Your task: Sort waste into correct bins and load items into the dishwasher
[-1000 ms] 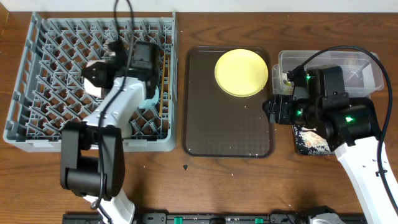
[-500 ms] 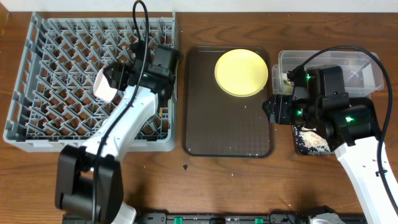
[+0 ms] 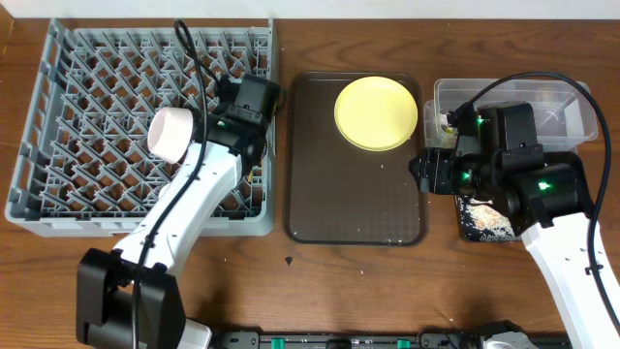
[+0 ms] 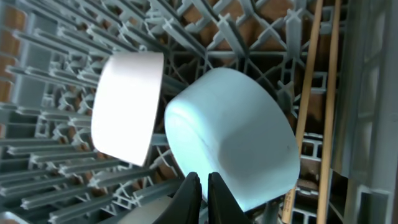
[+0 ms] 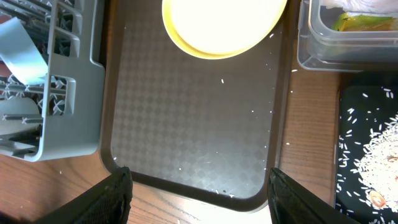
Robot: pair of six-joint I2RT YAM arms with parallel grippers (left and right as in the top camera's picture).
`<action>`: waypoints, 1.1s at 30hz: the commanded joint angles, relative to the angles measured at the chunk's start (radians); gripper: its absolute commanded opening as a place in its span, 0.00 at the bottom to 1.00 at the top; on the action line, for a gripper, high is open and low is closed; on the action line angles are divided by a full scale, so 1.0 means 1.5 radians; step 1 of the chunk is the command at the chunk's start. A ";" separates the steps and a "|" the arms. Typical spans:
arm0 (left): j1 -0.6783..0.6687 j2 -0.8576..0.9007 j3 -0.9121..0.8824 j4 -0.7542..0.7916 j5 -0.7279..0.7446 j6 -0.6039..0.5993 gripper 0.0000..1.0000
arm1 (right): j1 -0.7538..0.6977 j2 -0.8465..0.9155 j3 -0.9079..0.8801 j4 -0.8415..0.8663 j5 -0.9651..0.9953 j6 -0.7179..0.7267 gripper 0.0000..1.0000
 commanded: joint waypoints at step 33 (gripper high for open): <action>0.130 0.059 -0.036 0.108 0.183 -0.110 0.08 | -0.006 0.003 0.001 -0.001 -0.003 0.000 0.67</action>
